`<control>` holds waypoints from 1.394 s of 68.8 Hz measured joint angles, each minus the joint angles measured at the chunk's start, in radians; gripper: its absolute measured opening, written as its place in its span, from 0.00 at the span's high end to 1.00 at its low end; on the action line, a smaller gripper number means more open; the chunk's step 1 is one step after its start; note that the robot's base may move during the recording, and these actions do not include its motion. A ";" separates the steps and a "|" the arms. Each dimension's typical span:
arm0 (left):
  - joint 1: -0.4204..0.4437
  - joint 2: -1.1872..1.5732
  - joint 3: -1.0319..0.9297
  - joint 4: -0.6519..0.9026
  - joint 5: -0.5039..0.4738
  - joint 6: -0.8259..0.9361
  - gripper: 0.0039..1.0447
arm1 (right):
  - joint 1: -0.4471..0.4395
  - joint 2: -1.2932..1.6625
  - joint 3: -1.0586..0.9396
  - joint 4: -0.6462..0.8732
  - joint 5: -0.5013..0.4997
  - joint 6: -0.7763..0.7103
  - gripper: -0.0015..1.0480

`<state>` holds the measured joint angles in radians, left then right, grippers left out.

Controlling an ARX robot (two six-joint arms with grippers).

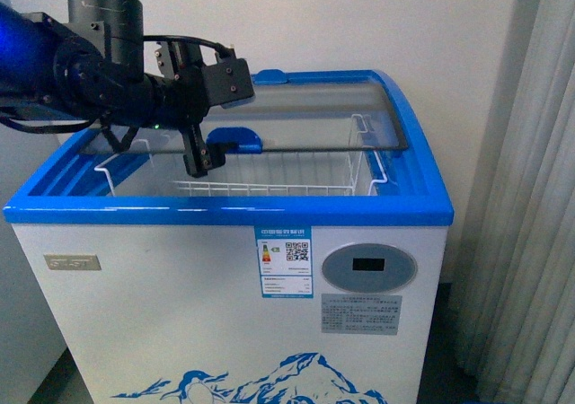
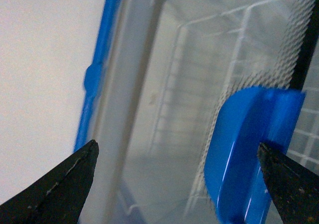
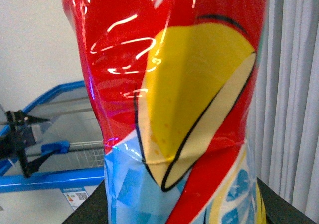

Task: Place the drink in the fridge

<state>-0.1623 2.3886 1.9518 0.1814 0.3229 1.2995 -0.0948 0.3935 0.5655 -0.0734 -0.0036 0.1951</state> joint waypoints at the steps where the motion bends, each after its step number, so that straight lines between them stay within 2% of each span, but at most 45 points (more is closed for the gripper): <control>1: 0.000 0.026 0.048 -0.006 -0.026 -0.009 0.07 | 0.000 0.000 0.000 0.000 0.000 0.000 0.61; 16: -0.003 0.288 0.526 -0.152 -0.196 -0.110 0.07 | 0.000 0.000 0.000 0.000 0.002 0.000 0.61; 22: -0.011 0.385 0.696 -0.191 -0.275 -0.222 0.07 | 0.000 0.000 0.000 0.000 0.002 0.000 0.61; 31: -0.020 0.447 0.792 -0.171 -0.347 -0.309 0.07 | 0.000 0.000 0.000 0.000 0.004 0.000 0.61; 39: -0.027 0.439 0.788 -0.159 -0.465 -0.524 0.07 | 0.000 0.000 0.000 0.000 0.004 0.000 0.61; 45: -0.032 0.294 0.535 -0.055 -0.547 -0.765 0.07 | 0.000 0.000 0.000 0.000 0.002 0.000 0.61; 51: -0.009 0.099 0.257 0.017 -0.555 -0.953 0.07 | 0.000 0.000 0.000 0.000 0.006 0.000 0.61; 55: 0.006 -0.047 0.072 0.077 -0.554 -1.019 0.07 | -0.001 0.000 0.000 0.000 0.012 0.000 0.61; 62: 0.023 -0.347 -0.300 0.144 -0.502 -1.107 0.07 | 0.000 0.000 0.000 0.000 0.005 0.000 0.61; 64: 0.023 -0.388 -0.354 0.144 -0.491 -1.117 0.07 | 0.000 0.000 0.000 0.000 -0.001 0.000 0.61; 65: 0.022 -0.477 -0.475 0.146 -0.468 -1.145 0.07 | 0.000 0.000 0.000 0.000 -0.003 0.000 0.61; 68: 0.013 -0.611 -0.680 0.164 -0.425 -1.189 0.07 | 0.000 0.000 0.000 0.000 -0.003 0.000 0.61; 71: 0.010 -0.684 -0.797 0.169 -0.397 -1.213 0.07 | 0.000 0.000 0.000 0.000 0.000 0.000 0.61; 76: 0.008 -0.869 -1.142 0.443 -0.434 -1.257 0.21 | 0.000 0.000 0.000 0.000 0.005 0.000 0.61; 79: 0.024 -0.959 -1.263 0.531 -0.426 -1.266 0.27 | 0.000 0.000 0.000 0.000 0.005 0.000 0.61; 84: 0.059 -1.154 -1.460 0.580 -0.417 -1.278 0.38 | -0.001 0.002 0.000 -0.003 0.001 -0.003 0.61; 86: 0.069 -1.223 -1.525 0.585 -0.417 -1.283 0.42 | -0.014 0.021 0.017 -0.050 -0.017 -0.016 0.61; 87: 0.072 -1.246 -1.548 0.586 -0.417 -1.284 0.44 | -0.034 0.043 0.055 -0.133 -0.087 -0.045 0.61; 91: 0.085 -1.336 -1.637 0.587 -0.417 -1.289 0.53 | -0.089 0.130 0.164 -0.350 -0.225 -0.171 0.61; 96: 0.087 -1.384 -1.705 0.585 -0.391 -1.291 0.65 | -0.104 0.253 0.241 -0.466 -0.335 -0.321 0.61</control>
<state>-0.0753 1.0046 0.2470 0.7662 -0.0685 0.0090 -0.1989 0.6464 0.8066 -0.5396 -0.3382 -0.1257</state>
